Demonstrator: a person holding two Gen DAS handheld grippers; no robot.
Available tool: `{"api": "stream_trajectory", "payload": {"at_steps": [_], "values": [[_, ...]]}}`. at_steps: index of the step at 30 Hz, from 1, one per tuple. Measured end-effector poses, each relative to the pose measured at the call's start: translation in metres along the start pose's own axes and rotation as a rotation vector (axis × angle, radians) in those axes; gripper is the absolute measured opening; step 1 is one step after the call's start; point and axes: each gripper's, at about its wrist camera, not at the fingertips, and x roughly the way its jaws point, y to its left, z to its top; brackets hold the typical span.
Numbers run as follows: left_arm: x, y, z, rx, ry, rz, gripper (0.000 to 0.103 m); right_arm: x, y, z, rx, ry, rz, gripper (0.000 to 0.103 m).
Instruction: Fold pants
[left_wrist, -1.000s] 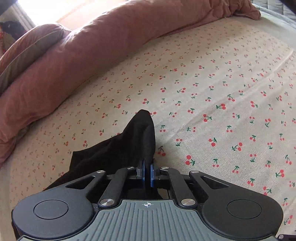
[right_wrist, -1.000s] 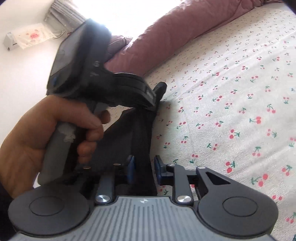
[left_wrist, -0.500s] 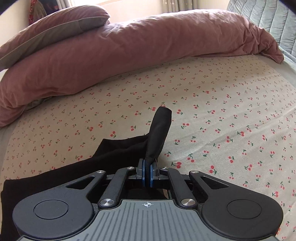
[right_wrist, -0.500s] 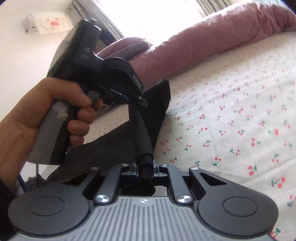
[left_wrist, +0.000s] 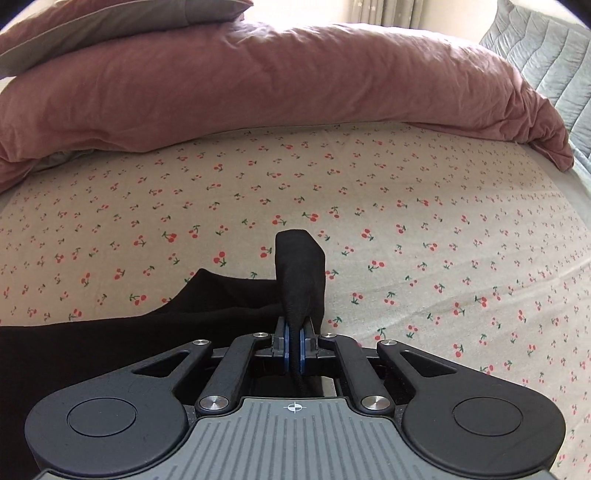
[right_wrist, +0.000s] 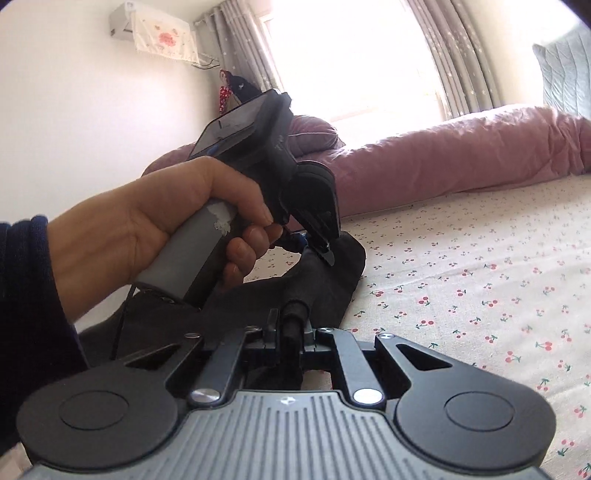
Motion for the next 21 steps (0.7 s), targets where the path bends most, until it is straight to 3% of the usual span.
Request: {"api": "stream_trajectory", "payload": {"at_steps": [5,9,15,21], "values": [[-0.027,-0.032,0.019,0.022,-0.119,-0.004,0.003,0.0,-0.048,0.018,0.276,0.019,0.099,0.0],[-0.035,-0.055,0.029,0.012,-0.135,-0.009,0.003,-0.013,-0.083,0.028,0.434,0.022,0.134,0.0],[-0.042,-0.121,0.046,0.04,-0.165,-0.073,0.003,-0.066,-0.116,0.06,0.406,-0.067,0.057,0.0],[-0.051,-0.212,0.057,0.115,-0.172,-0.232,0.003,-0.127,-0.156,0.085,0.355,-0.216,-0.107,0.0]]}}
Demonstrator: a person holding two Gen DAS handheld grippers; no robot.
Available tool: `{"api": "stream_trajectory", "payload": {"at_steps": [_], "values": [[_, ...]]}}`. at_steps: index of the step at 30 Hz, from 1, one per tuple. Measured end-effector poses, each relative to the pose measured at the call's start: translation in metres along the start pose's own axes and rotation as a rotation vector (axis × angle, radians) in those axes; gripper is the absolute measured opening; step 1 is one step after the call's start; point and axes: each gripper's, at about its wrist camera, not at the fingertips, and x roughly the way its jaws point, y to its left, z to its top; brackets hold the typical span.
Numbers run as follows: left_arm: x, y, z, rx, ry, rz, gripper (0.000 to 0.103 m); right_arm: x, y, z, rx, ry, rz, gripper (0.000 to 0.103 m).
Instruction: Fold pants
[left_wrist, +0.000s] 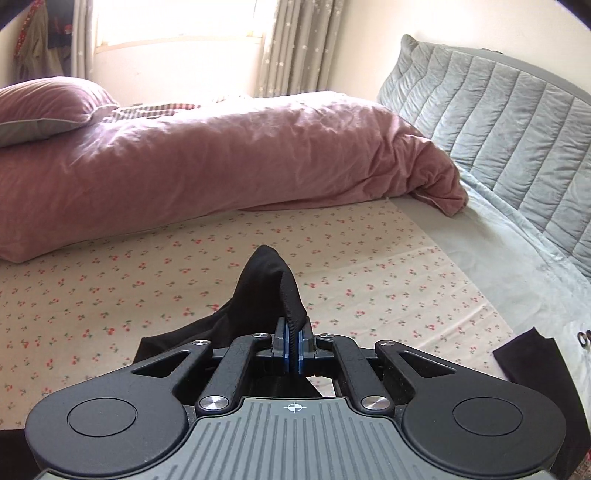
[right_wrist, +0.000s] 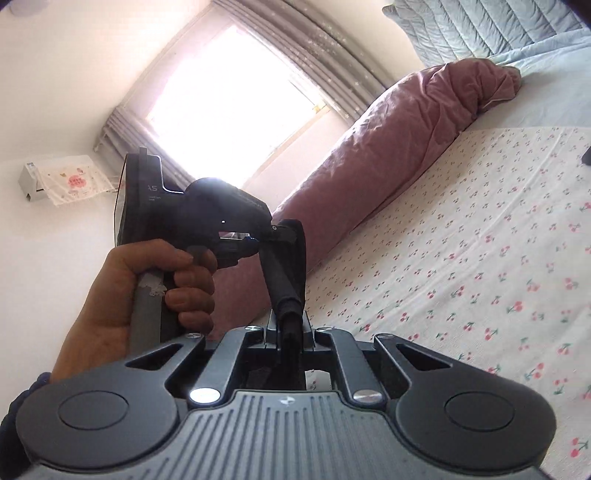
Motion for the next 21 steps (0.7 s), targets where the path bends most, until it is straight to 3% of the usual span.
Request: {"api": "stream_trajectory", "payload": {"at_steps": [4,8,15,21], "values": [[0.003,-0.021,-0.004,0.01,-0.011,-0.081,0.003,-0.013,-0.002,0.009,-0.122,-0.039,-0.074,0.0],[-0.013,0.011,-0.01,-0.022,-0.049,-0.109,0.003,0.007,0.034,-0.003,-0.28,-0.006,-0.011,0.0],[-0.074,0.125,-0.027,-0.099,-0.118,-0.102,0.004,0.025,0.128,-0.061,-0.581,0.095,0.146,0.0],[-0.1,0.227,-0.075,-0.207,-0.14,-0.051,0.004,0.071,0.186,-0.132,-0.745,0.255,0.266,0.0]]}}
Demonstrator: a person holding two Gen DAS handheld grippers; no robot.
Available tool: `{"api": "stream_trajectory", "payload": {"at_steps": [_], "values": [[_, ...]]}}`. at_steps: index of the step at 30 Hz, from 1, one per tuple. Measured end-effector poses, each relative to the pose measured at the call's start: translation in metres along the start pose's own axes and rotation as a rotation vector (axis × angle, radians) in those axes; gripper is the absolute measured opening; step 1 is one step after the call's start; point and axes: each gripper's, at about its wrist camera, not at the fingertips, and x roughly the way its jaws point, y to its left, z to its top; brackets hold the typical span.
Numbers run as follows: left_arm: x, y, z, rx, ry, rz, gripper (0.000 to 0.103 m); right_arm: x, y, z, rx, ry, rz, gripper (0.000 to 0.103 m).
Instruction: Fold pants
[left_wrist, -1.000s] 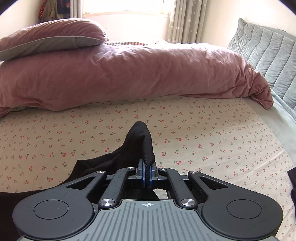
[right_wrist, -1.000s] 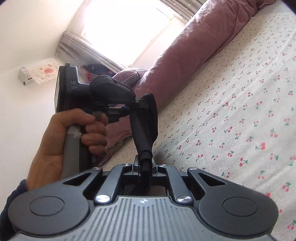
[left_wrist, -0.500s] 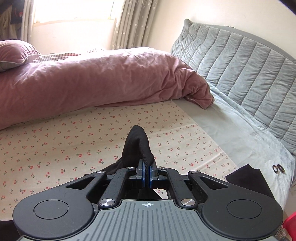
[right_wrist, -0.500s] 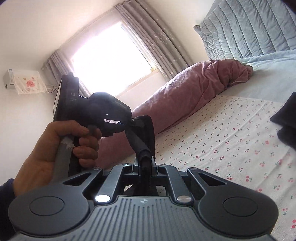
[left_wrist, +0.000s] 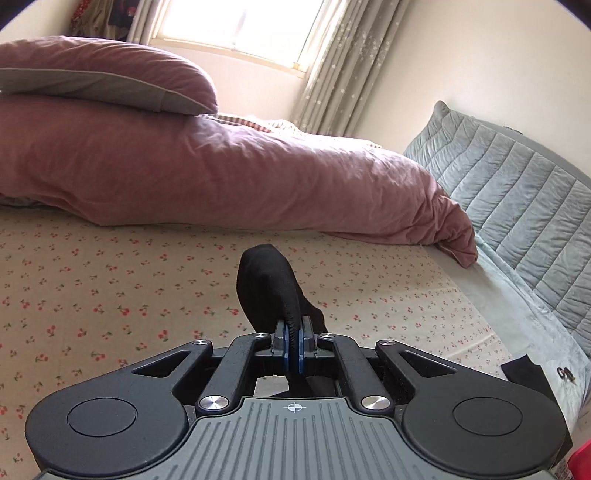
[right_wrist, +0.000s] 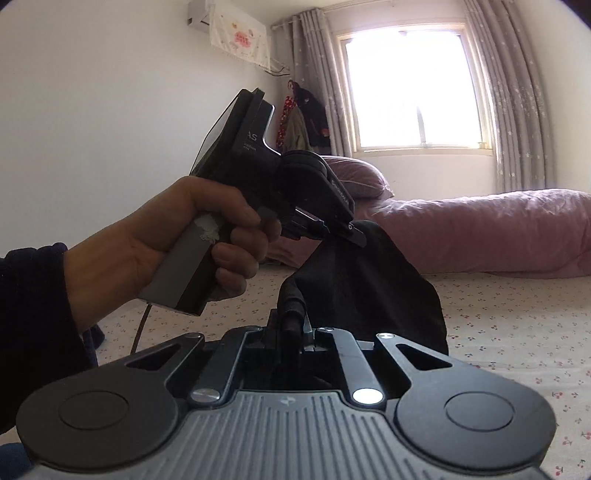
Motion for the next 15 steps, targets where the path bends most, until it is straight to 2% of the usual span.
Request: {"api": "stream_trajectory", "payload": {"at_steps": [3,8,10,12,15], "values": [[-0.006,0.048,-0.027,-0.078,-0.003,0.009,0.004,0.031,0.034,-0.02,-0.085,0.087,0.027,0.0],[-0.001,0.107,-0.076,-0.197,-0.008,0.021,0.004,0.059,0.054,-0.048,-0.126,0.198,0.024,0.0],[0.008,0.12,-0.086,-0.239,0.0,0.023,0.004,0.067,0.056,-0.053,-0.115,0.223,0.007,0.0],[0.013,0.122,-0.086,-0.21,0.006,0.038,0.004,0.071,0.058,-0.054,-0.1,0.224,-0.007,0.0],[0.014,0.126,-0.087,-0.222,-0.013,-0.008,0.004,0.072,0.064,-0.056,-0.079,0.208,-0.025,0.0]]}}
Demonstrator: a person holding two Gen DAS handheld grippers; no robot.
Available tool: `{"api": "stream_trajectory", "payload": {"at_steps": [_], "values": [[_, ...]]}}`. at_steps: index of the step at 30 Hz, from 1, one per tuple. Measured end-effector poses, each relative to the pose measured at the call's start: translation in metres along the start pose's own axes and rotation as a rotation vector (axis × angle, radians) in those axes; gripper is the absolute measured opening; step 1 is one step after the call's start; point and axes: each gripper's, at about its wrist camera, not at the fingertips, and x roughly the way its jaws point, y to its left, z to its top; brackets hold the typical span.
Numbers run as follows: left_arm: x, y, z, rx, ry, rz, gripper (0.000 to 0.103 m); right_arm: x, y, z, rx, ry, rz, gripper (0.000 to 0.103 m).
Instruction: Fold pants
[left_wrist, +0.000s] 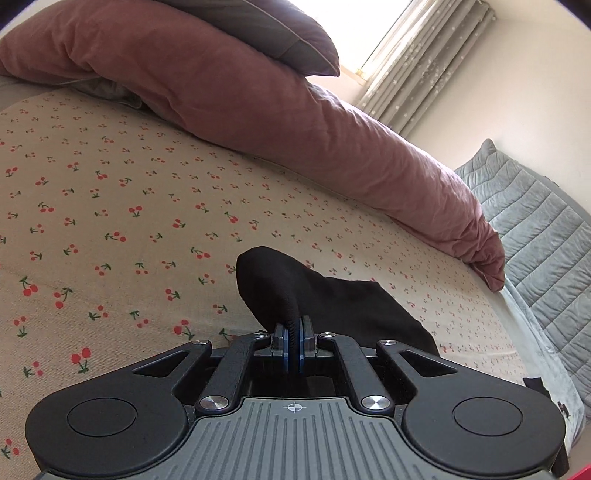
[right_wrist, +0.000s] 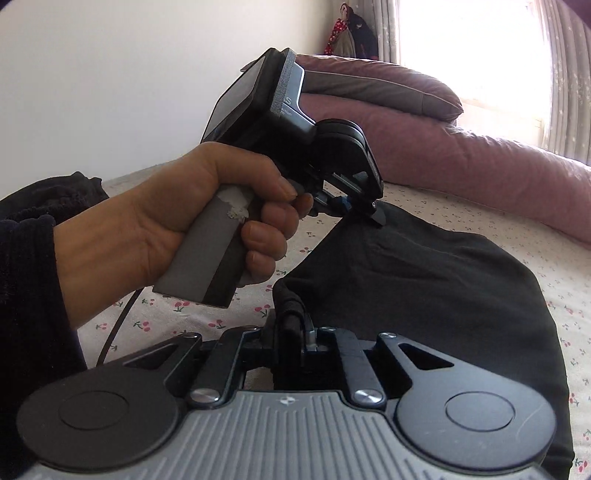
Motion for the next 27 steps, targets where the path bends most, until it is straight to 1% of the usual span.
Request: {"api": "stream_trajectory", "payload": {"at_steps": [1,3,4,5,6,7,8,9,10,11,12,13,14,15,16,17,19,21,22,23,24,26,27], "values": [[0.002,0.001,-0.001,-0.006,0.006,0.001,0.005,-0.001,0.0,-0.001,0.015,0.001,-0.002,0.0],[0.004,0.01,-0.004,-0.013,0.023,0.021,0.01,-0.003,0.006,-0.005,0.057,0.009,0.013,0.0],[0.004,0.013,-0.005,-0.02,0.025,0.018,0.01,-0.005,0.009,-0.008,0.085,0.008,0.029,0.001],[0.003,0.017,-0.005,-0.03,0.028,0.009,0.012,-0.009,0.006,-0.007,0.113,0.008,0.065,0.009],[0.0,0.019,-0.006,-0.039,0.029,0.001,0.012,-0.013,0.003,-0.007,0.134,0.02,0.113,0.019],[-0.002,0.019,-0.005,-0.037,0.033,-0.005,0.012,-0.02,0.002,-0.008,0.159,0.051,0.195,0.019],[-0.005,0.019,-0.005,-0.037,0.029,0.002,0.012,-0.025,-0.006,-0.007,0.177,0.082,0.297,0.019],[-0.009,0.018,-0.004,-0.036,0.029,0.017,0.012,-0.031,-0.013,-0.007,0.197,0.107,0.374,0.019],[-0.013,0.015,-0.003,-0.026,0.035,0.04,0.012,-0.04,-0.022,-0.004,0.21,0.118,0.392,0.02],[-0.017,0.013,-0.003,-0.017,0.038,0.06,0.012,-0.049,-0.032,-0.002,0.208,0.125,0.374,0.021],[-0.023,0.011,-0.002,-0.017,0.034,0.076,0.012,-0.061,-0.044,0.002,0.194,0.116,0.333,0.022],[-0.031,0.01,-0.002,-0.027,0.021,0.083,0.013,-0.073,-0.058,0.006,0.182,0.091,0.291,0.022],[-0.038,0.01,-0.002,-0.043,0.008,0.077,0.013,-0.085,-0.077,0.011,0.184,0.058,0.242,0.024],[-0.043,0.01,-0.002,-0.059,-0.001,0.068,0.013,-0.092,-0.096,0.015,0.203,0.036,0.197,0.029],[-0.048,0.008,-0.002,-0.081,-0.009,0.058,0.013,-0.095,-0.11,0.018,0.222,0.026,0.157,0.032],[-0.05,0.004,-0.002,-0.09,-0.002,0.052,0.013,-0.095,-0.13,0.022,0.242,0.027,0.109,0.032],[-0.049,-0.009,-0.008,-0.075,0.043,0.061,0.012,-0.082,-0.153,0.02,0.261,0.067,0.073,0.032],[-0.052,-0.028,-0.021,-0.026,0.077,0.088,0.01,-0.061,-0.165,0.003,0.252,0.136,0.005,0.032],[-0.053,-0.036,-0.028,0.002,0.078,0.091,0.01,-0.056,-0.167,-0.006,0.26,0.15,0.0,0.031],[-0.053,-0.042,-0.036,0.024,0.087,0.094,0.01,-0.049,-0.166,-0.017,0.292,0.176,0.028,0.031],[-0.051,-0.047,-0.042,0.037,0.102,0.098,0.01,-0.048,-0.166,-0.022,0.312,0.193,0.032,0.03],[-0.043,-0.049,-0.052,0.051,0.124,0.121,0.012,-0.053,-0.159,-0.024,0.279,0.185,0.027,0.03],[-0.036,-0.048,-0.056,0.056,0.145,0.148,0.011,-0.051,-0.157,-0.02,0.27,0.192,0.033,0.03]]}}
